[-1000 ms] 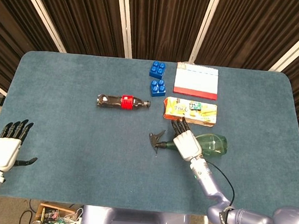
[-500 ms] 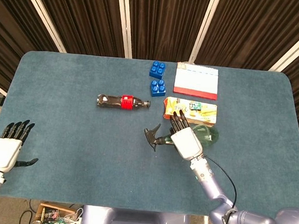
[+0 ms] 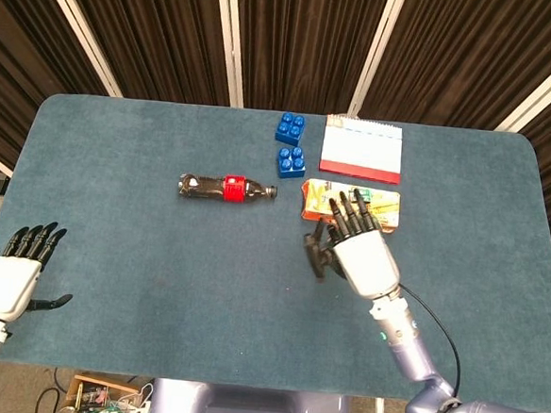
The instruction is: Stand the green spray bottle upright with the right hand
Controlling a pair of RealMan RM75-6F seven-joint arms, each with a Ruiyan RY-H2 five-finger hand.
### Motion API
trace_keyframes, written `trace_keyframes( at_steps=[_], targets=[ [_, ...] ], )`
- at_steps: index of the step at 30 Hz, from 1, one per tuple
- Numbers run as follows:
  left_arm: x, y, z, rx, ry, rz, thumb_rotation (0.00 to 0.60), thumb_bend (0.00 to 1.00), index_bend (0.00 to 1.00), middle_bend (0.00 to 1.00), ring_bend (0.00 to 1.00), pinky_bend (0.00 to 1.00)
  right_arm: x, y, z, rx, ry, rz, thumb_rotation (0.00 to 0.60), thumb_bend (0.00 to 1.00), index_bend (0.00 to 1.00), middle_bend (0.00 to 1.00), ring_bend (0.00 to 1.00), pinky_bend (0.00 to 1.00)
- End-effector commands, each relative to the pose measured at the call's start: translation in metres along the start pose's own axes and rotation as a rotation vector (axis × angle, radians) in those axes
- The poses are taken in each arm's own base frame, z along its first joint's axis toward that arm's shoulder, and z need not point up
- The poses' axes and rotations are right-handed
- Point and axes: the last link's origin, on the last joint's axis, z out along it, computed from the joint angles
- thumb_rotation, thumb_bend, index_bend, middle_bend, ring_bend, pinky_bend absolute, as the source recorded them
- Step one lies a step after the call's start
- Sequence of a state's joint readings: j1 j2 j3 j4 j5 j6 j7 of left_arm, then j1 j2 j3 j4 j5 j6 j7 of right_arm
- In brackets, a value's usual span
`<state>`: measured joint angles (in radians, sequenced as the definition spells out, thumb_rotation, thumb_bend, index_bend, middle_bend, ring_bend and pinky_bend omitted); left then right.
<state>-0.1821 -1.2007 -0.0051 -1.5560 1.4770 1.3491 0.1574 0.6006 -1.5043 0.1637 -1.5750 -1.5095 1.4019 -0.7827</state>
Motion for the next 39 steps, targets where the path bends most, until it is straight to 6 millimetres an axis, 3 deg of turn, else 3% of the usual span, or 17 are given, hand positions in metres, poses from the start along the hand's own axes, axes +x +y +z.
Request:
trace_keyframes(
  at_steps=[1,12,22,29,39],
  targets=[
    [0.0,0.0,-0.001,-0.005,0.002,0.0,0.6,0.0,0.0,0.0,0.0,0.01,0.014,0.021,0.001,-0.083,-0.011,0.139,0.6,0.55,0.97,0.19,0.0,0.02],
    [0.003,0.005,-0.004,-0.054,0.031,-0.022,0.6,0.0,0.0,0.0,0.0,0.01,0.033,0.053,-0.011,-0.268,-0.112,0.434,0.6,0.58,0.97,0.2,0.0,0.02],
    [0.0,0.009,-0.005,-0.084,0.02,-0.023,0.6,0.0,0.0,0.0,0.0,0.01,0.042,0.062,-0.034,-0.385,-0.243,0.734,0.6,0.6,0.97,0.2,0.0,0.02],
    [0.001,0.009,-0.006,-0.092,0.006,-0.031,0.6,0.0,0.0,0.0,0.0,0.01,0.033,0.067,-0.05,-0.51,-0.23,0.948,0.6,0.61,0.97,0.2,0.0,0.02],
    [0.0,0.01,-0.006,-0.104,-0.017,-0.043,0.6,0.0,0.0,0.0,0.0,0.01,0.013,0.051,-0.061,-0.519,-0.193,1.035,0.6,0.62,0.97,0.2,0.0,0.02]
  ],
)
